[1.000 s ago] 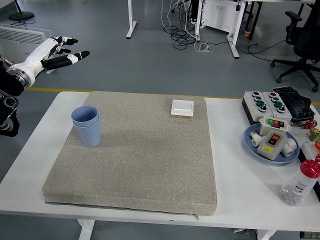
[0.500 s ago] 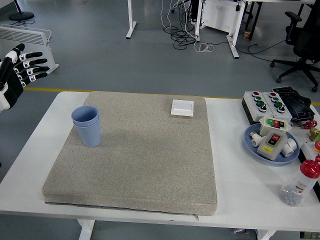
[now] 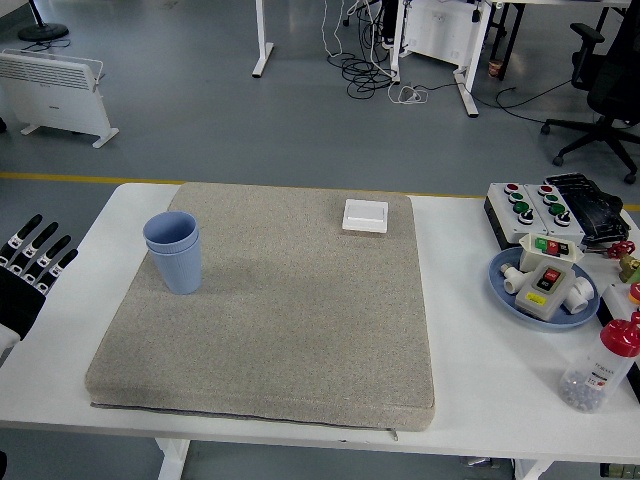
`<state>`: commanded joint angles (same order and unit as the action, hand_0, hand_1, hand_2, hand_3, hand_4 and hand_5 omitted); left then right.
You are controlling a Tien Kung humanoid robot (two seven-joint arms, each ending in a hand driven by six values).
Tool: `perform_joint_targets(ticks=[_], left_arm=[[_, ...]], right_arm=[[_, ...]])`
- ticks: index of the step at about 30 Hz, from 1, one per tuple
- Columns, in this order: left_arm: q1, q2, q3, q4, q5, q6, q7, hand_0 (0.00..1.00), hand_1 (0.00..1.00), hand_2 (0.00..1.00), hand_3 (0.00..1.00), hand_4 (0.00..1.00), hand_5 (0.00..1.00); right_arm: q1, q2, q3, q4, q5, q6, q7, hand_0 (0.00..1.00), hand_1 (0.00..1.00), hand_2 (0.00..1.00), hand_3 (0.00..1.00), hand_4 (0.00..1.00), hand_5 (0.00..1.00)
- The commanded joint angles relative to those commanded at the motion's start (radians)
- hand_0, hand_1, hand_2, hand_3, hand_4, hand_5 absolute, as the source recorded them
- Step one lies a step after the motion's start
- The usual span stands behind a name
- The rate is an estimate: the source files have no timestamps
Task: Push cup pick cup insert cup
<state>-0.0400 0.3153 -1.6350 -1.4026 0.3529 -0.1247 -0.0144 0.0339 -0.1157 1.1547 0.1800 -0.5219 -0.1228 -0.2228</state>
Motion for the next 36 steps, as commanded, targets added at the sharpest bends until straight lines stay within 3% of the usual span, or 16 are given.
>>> perform_joint_targets(ticks=[5, 8, 9, 10, 12, 15, 19, 36], left_arm=[[0.064, -0.061, 0.066, -0.010, -0.052, -0.051, -0.152, 0.791, 0.771, 0.806, 0.775, 0.622, 0.998], [0.077, -0.082, 0.118, -0.014, -0.082, -0.046, -0.247, 0.791, 0.771, 0.806, 0.775, 0.622, 0.998], [0.078, -0.087, 0.134, -0.014, -0.093, -0.040, -0.274, 0.823, 0.824, 0.868, 0.788, 0.627, 0.998], [0.075, -0.094, 0.149, -0.010, -0.121, -0.038, -0.299, 0.823, 0.824, 0.868, 0.788, 0.627, 0.998], [0.066, -0.103, 0.164, 0.001, -0.176, -0.033, -0.321, 0.823, 0.824, 0.868, 0.788, 0.627, 0.998], [0.052, -0.110, 0.165, 0.011, -0.233, -0.034, -0.317, 0.820, 0.823, 0.867, 0.787, 0.627, 0.998], [0.039, -0.108, 0.158, 0.014, -0.240, -0.032, -0.306, 0.820, 0.823, 0.867, 0.787, 0.627, 0.998], [0.021, -0.117, 0.119, 0.024, -0.155, -0.003, -0.232, 0.810, 0.801, 0.831, 0.762, 0.626, 0.998]], right_arm=[[0.002, -0.004, -0.001, 0.000, -0.004, 0.002, 0.000, 0.725, 0.649, 0.651, 0.579, 0.125, 0.473], [0.003, -0.005, -0.001, 0.000, -0.003, 0.003, 0.000, 0.725, 0.649, 0.651, 0.579, 0.125, 0.473], [0.004, -0.005, -0.001, 0.000, -0.004, 0.003, 0.000, 0.725, 0.649, 0.651, 0.579, 0.124, 0.472], [0.004, -0.005, -0.002, 0.000, -0.002, 0.004, -0.001, 0.725, 0.649, 0.651, 0.579, 0.124, 0.472], [0.004, -0.006, -0.002, 0.000, -0.001, 0.004, -0.001, 0.725, 0.649, 0.651, 0.579, 0.124, 0.472], [0.005, -0.006, -0.003, 0.000, 0.000, 0.004, -0.001, 0.725, 0.649, 0.650, 0.579, 0.124, 0.472], [0.006, -0.007, -0.006, 0.000, 0.005, 0.005, -0.001, 0.725, 0.649, 0.650, 0.579, 0.124, 0.472], [0.014, -0.010, 0.007, 0.000, 0.002, 0.006, 0.003, 0.725, 0.649, 0.650, 0.579, 0.123, 0.471]])
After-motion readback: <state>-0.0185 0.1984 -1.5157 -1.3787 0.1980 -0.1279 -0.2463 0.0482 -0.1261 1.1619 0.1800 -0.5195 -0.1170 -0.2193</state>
